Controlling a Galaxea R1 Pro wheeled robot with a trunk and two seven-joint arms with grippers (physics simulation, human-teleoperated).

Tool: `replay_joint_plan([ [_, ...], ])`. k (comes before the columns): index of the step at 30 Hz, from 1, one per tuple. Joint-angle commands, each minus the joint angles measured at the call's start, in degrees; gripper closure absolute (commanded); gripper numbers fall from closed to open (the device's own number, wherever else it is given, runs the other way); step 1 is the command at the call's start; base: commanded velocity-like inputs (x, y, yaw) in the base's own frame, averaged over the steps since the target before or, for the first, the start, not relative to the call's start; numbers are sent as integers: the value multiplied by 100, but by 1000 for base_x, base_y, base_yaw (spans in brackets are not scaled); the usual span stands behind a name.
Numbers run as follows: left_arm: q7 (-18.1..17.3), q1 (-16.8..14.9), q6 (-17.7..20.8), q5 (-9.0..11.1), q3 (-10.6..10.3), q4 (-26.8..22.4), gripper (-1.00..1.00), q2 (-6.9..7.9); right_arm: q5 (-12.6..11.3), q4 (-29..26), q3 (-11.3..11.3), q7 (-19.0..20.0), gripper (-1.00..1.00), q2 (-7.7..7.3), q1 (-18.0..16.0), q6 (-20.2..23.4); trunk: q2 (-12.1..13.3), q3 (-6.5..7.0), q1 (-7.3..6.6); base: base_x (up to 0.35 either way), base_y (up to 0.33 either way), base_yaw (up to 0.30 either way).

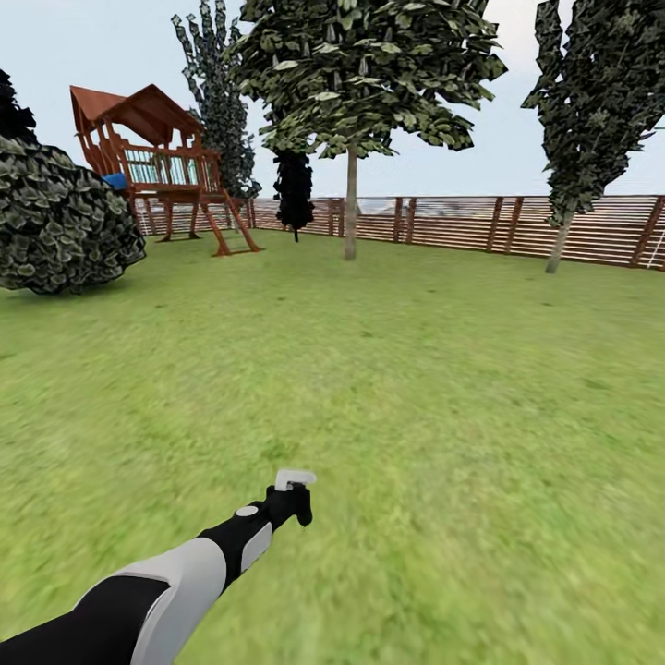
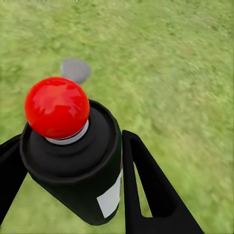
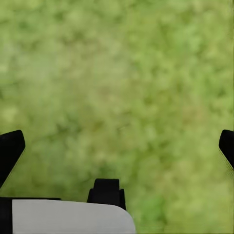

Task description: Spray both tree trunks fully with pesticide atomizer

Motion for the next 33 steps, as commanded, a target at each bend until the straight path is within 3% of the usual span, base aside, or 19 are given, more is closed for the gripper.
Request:
replay_joint_plan([
  [1, -11, -6, -20, 27, -26, 11, 100, -4, -14, 25, 7, 23, -100, -1, -10, -41, -3, -12, 3, 350, 1, 27],
  [33, -11, -6, -22, 36, -35, 14, 100, -26, -14, 25, 7, 17, -100, -10, -10, -41, -3, -48, 3, 350, 0, 11],
])
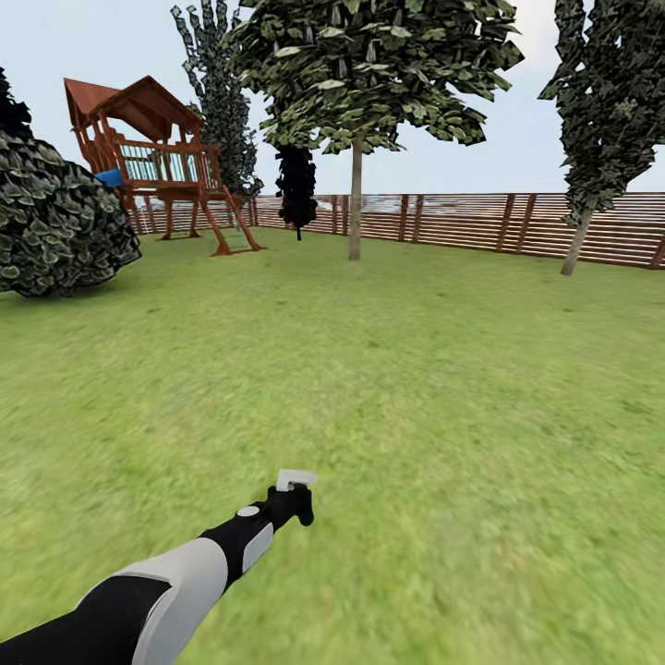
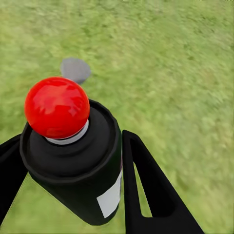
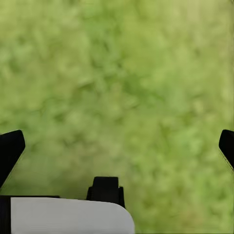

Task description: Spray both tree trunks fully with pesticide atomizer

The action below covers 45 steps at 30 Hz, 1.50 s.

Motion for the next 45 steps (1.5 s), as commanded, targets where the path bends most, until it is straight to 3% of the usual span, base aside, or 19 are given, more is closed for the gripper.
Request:
replay_joint_plan([
  [1, -14, -5, -22, 28, -27, 7, 100, 0, -14, 25, 7, 24, -100, -2, -10, -41, -3, -6, 3, 350, 0, 0],
  [45, -18, -5, -27, 28, -35, 7, 100, -8, -14, 24, 8, 23, -100, -2, -10, -41, -3, -6, 3, 350, 0, 0],
])
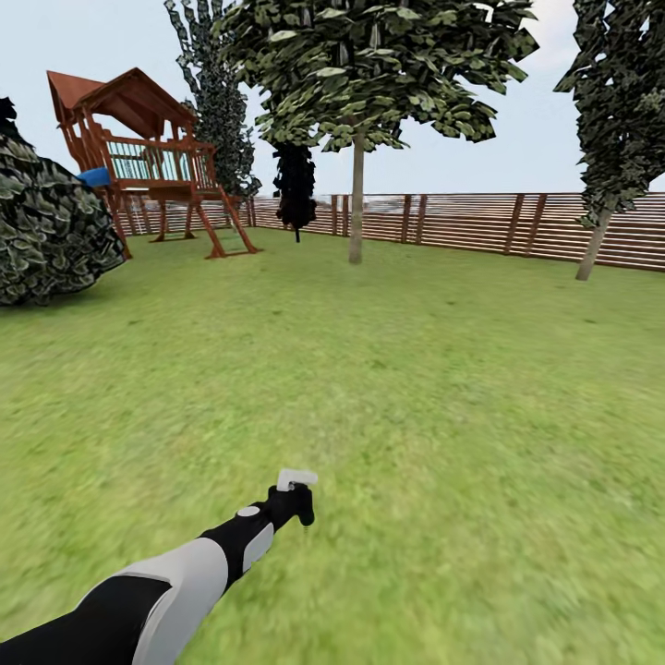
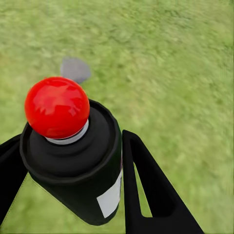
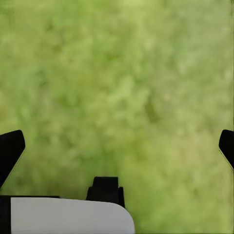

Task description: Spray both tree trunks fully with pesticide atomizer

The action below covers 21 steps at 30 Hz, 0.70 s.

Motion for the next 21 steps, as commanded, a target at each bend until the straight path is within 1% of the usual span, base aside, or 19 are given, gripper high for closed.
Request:
replay_joint_plan([
  [1, -9, -5, -22, 28, -28, 7, 100, 0, -14, 26, 8, 22, -100, -2, -10, -41, -3, -6, 3, 350, 0, 0],
  [21, -11, -5, -22, 28, -28, 7, 100, 0, -14, 27, 8, 21, -100, -2, -10, -41, -3, -6, 3, 350, 0, 0],
])
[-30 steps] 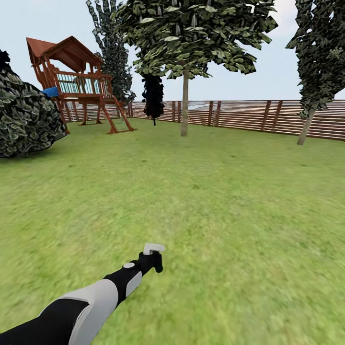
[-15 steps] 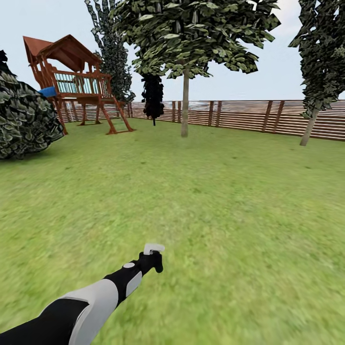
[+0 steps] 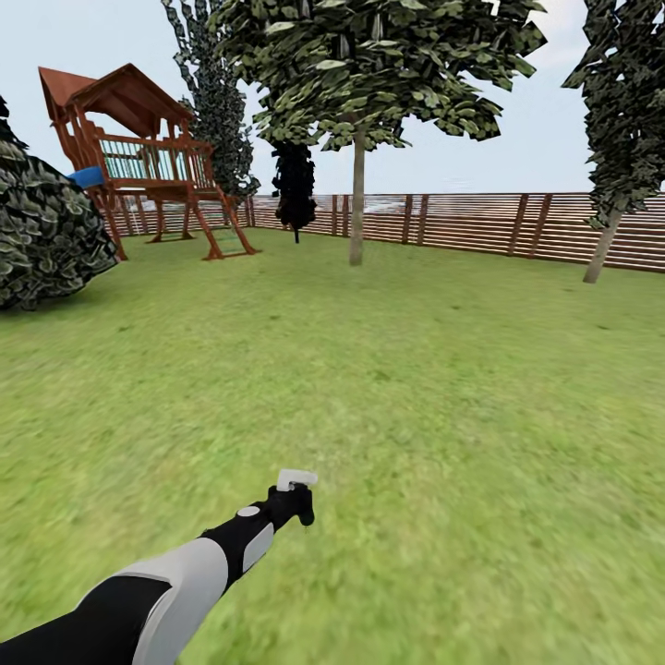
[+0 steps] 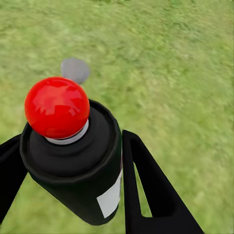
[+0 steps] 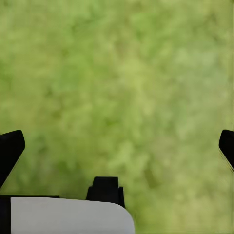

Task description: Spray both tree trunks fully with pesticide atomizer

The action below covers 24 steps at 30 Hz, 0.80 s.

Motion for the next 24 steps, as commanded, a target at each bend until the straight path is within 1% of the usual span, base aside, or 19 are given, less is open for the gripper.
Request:
replay_joint_plan([
  [1, -10, -5, -22, 28, -28, 7, 100, 0, -14, 25, 7, 23, -100, -2, -10, -41, -3, -6, 3, 350, 0, 0],
  [24, -11, -5, -22, 28, -28, 7, 100, 0, -14, 25, 7, 23, -100, -2, -10, -41, -3, -6, 3, 350, 0, 0],
])
